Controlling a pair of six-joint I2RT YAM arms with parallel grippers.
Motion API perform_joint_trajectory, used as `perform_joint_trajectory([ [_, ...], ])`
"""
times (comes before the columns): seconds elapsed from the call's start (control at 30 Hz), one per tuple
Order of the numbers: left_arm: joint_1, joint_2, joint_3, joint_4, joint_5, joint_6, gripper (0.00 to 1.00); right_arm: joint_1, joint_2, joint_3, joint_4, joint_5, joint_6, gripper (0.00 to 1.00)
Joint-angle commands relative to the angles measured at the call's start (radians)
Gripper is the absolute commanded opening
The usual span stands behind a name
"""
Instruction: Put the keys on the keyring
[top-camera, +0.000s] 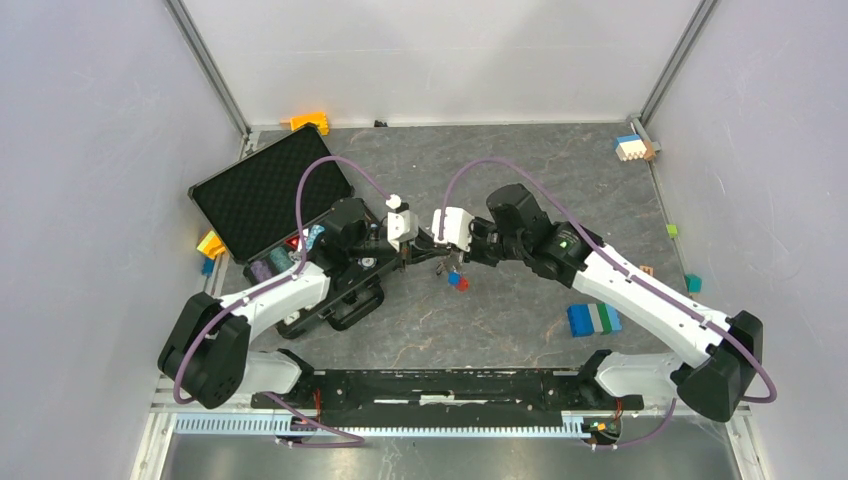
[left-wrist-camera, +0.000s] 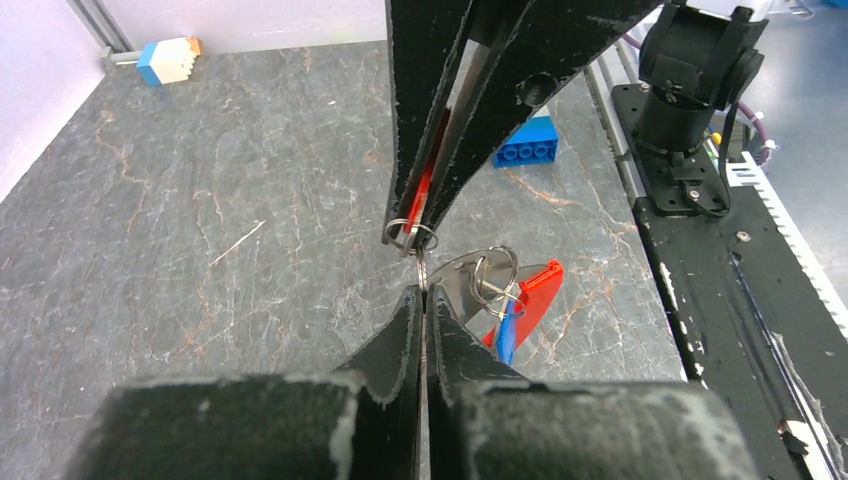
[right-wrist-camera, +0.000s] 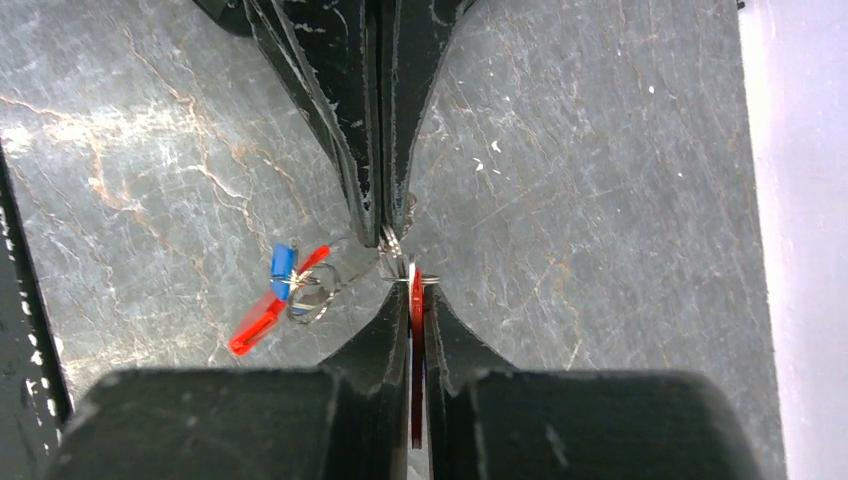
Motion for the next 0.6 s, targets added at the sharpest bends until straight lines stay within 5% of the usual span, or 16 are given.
perform_joint_trajectory([
  [0.0,-0.004,0.007,0.033,0.027,0.065,-0.02,0.02,0.028,0.001,0.075,0.014,0.098,-0.068,0.0],
  [0.57,-0.003,0.009,0.031,0.044,0.084,-0.04,0.02,0.068,0.008,0.097,-0.053,0.243,-0.18,0.0],
])
